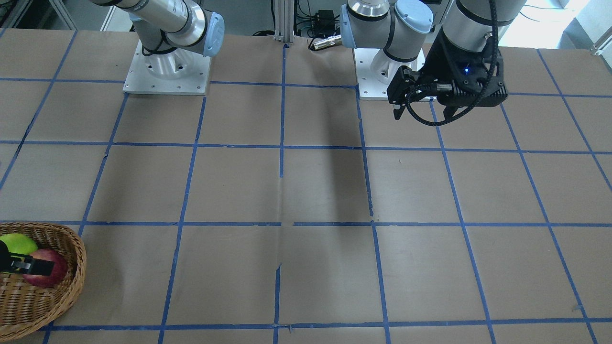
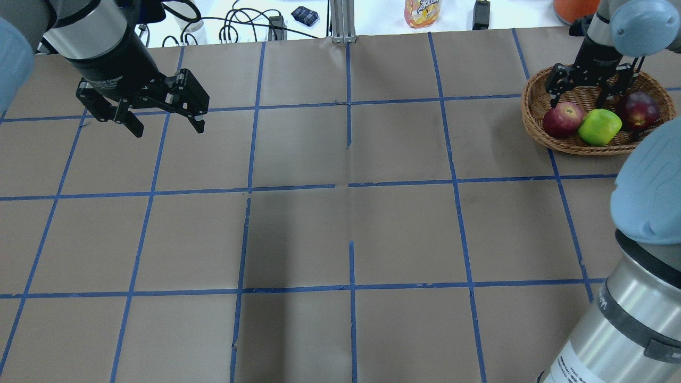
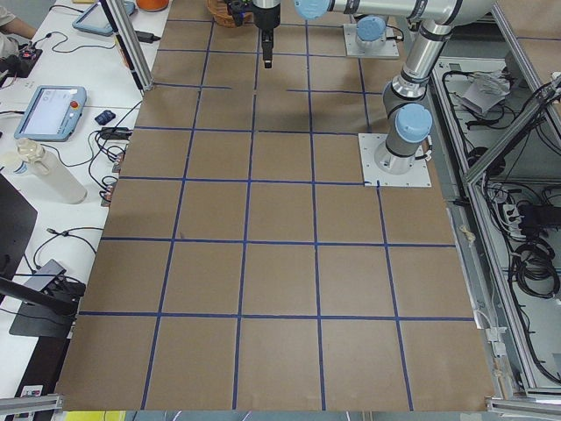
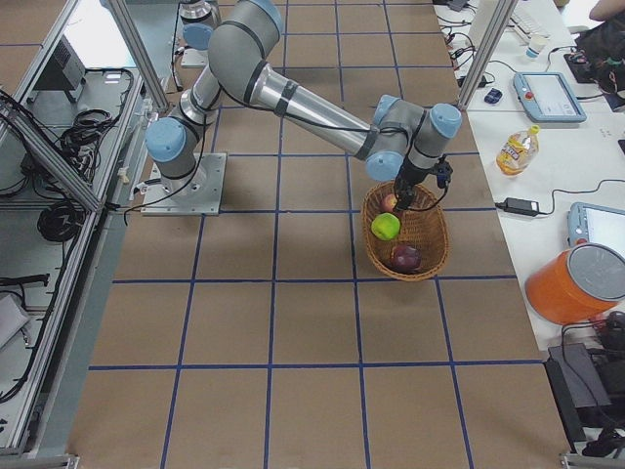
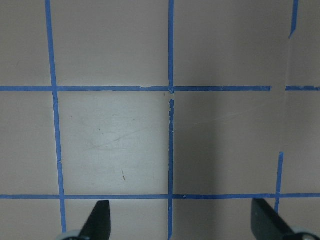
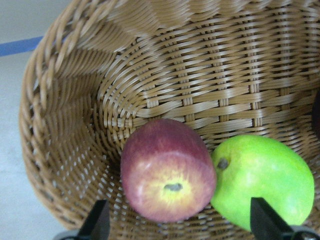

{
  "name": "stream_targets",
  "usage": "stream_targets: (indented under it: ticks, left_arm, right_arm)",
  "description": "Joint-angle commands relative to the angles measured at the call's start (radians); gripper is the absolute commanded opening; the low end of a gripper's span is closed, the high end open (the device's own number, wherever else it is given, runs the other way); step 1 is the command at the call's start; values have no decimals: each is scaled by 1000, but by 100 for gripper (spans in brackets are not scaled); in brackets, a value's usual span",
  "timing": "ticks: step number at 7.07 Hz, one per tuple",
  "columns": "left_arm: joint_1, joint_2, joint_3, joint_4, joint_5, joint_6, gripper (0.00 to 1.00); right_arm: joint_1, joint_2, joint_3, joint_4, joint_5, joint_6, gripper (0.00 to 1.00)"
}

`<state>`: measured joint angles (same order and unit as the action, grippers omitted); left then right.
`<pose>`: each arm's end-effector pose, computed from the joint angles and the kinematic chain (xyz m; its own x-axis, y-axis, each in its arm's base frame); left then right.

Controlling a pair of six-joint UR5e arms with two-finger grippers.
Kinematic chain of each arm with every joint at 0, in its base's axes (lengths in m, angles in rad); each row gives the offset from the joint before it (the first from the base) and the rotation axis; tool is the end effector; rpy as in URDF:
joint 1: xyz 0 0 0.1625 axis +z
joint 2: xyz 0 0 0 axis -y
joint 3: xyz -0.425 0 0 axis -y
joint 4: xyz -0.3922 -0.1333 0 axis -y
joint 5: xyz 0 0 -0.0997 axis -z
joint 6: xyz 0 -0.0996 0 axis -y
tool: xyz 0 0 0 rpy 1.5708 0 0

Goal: Put all apples into basket

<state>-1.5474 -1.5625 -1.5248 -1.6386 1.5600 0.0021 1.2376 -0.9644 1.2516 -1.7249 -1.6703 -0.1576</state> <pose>-0.1230 -0.4895 0.5078 -0.9997 -0.0214 0.0108 -0.0213 0.9997 0.0135 -0.1136 -0.7057 0.2892 -0.9838 0.1621 0.0764 0.1719 0.9742 0.1465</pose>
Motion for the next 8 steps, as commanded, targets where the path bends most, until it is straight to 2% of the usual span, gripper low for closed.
stream_targets:
  ticks: [1, 3, 4, 6, 8]
  left_arm:
    - [0, 1, -8, 5, 0, -4, 100]
    - [0, 1, -8, 5, 2, -1, 100]
    - [0, 1, -6, 5, 2, -1, 100]
    - [0, 1, -6, 5, 2, -1, 100]
    - [0, 2, -6, 3, 3, -1, 100]
  right_arm:
    - [35, -138, -6, 92, 118, 15, 100]
    - [113, -239, 3, 209, 119, 41, 100]
    - [173, -293, 5, 264, 119, 125, 100]
    - [305, -362, 21, 288, 118, 281, 100]
    - [342, -434, 108, 286, 116, 270, 100]
